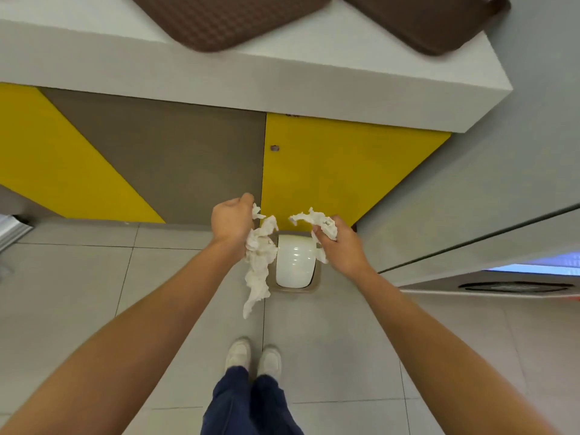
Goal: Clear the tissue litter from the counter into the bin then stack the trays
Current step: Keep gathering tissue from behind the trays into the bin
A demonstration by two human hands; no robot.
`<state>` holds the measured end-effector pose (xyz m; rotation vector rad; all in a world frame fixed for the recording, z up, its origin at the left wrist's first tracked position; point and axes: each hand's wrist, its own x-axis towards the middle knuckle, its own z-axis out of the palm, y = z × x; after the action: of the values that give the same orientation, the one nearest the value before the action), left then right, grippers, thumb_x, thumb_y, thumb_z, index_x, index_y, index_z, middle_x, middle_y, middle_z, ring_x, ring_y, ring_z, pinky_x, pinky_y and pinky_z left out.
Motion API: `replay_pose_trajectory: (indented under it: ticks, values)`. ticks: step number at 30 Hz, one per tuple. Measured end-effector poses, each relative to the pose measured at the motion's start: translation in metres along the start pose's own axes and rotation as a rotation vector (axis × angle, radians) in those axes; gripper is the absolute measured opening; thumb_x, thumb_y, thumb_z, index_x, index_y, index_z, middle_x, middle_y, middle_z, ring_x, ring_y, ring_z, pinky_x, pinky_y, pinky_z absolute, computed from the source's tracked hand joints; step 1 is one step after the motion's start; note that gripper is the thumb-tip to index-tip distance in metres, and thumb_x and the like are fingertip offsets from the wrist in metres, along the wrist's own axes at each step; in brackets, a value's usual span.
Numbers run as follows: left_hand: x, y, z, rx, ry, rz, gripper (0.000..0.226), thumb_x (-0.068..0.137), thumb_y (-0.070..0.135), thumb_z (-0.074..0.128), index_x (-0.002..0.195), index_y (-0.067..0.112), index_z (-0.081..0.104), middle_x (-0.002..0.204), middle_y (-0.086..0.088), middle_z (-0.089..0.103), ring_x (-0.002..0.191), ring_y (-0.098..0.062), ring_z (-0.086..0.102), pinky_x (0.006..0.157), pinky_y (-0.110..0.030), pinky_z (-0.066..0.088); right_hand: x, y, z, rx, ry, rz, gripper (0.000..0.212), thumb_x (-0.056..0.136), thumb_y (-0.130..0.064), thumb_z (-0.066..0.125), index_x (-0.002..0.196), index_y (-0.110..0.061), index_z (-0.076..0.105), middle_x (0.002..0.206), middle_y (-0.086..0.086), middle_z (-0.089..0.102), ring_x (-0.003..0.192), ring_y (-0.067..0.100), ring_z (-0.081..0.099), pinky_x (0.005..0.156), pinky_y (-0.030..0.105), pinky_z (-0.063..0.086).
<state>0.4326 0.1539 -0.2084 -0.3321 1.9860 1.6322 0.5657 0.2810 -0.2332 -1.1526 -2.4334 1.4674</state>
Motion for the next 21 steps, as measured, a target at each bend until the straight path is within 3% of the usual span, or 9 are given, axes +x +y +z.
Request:
replay_pose_trajectory:
  ticks: [2,4,8,13,18,21]
  values:
    - [0.014,-0.020,0.007,-0.001,0.019,-0.039,0.033,0.082,0.012,0.048,0.052,0.016,0.034,0.058,-0.006,0.032,0.054,-0.020,0.031,0.050,-0.028,0.024,0.005,0.025,0.010,0.012,-0.013,0.050,0.014,0.094,-0.026,0.054,0.097,-0.013,0.051,0.080,-0.006,0.054,0.079,0.018,0.052,0.065,0.027,0.039]
    - [0.032,-0.043,0.013,0.018,0.024,-0.068,0.034,0.081,0.011,0.048,0.050,0.016,0.033,0.055,-0.004,0.030,0.052,-0.018,0.029,0.050,-0.028,0.022,0.012,0.051,0.023,0.037,-0.004,0.118,0.019,0.094,-0.026,0.054,0.106,-0.011,0.056,0.089,-0.004,0.057,0.085,0.017,0.054,0.068,0.024,0.041]
    - [0.077,-0.093,0.027,0.032,0.025,-0.120,0.034,0.079,0.014,0.048,0.050,0.018,0.032,0.054,-0.002,0.027,0.050,-0.018,0.027,0.051,-0.029,0.021,0.033,0.107,0.055,0.031,-0.005,0.202,0.027,0.094,-0.026,0.054,0.114,-0.008,0.056,0.085,-0.005,0.057,0.074,0.012,0.052,0.049,0.005,0.037]
    - [0.131,-0.158,0.045,0.037,0.074,-0.174,0.034,0.084,0.015,0.049,0.053,0.014,0.036,0.050,-0.003,0.035,0.048,-0.018,0.033,0.051,-0.027,0.026,0.060,0.184,0.104,0.023,-0.014,0.313,0.026,0.095,-0.027,0.053,0.112,-0.009,0.058,0.091,0.001,0.058,0.083,0.017,0.054,0.064,0.021,0.040]
    - [0.178,-0.217,0.056,0.046,0.060,-0.221,0.035,0.091,0.020,0.049,0.057,0.017,0.041,0.044,0.006,0.043,0.043,-0.012,0.040,0.051,-0.026,0.031,0.085,0.247,0.156,-0.052,-0.075,0.385,0.022,0.096,-0.026,0.049,0.107,-0.008,0.058,0.090,0.001,0.058,0.081,0.017,0.054,0.059,0.019,0.040]
    - [0.199,-0.243,0.059,-0.023,0.068,-0.264,0.037,0.088,0.014,0.050,0.053,0.013,0.039,0.032,0.009,0.036,0.035,-0.011,0.036,0.047,-0.025,0.027,0.100,0.272,0.184,-0.044,-0.072,0.463,0.026,0.097,-0.026,0.047,0.112,-0.008,0.058,0.095,0.001,0.055,0.086,0.018,0.053,0.071,0.023,0.041]
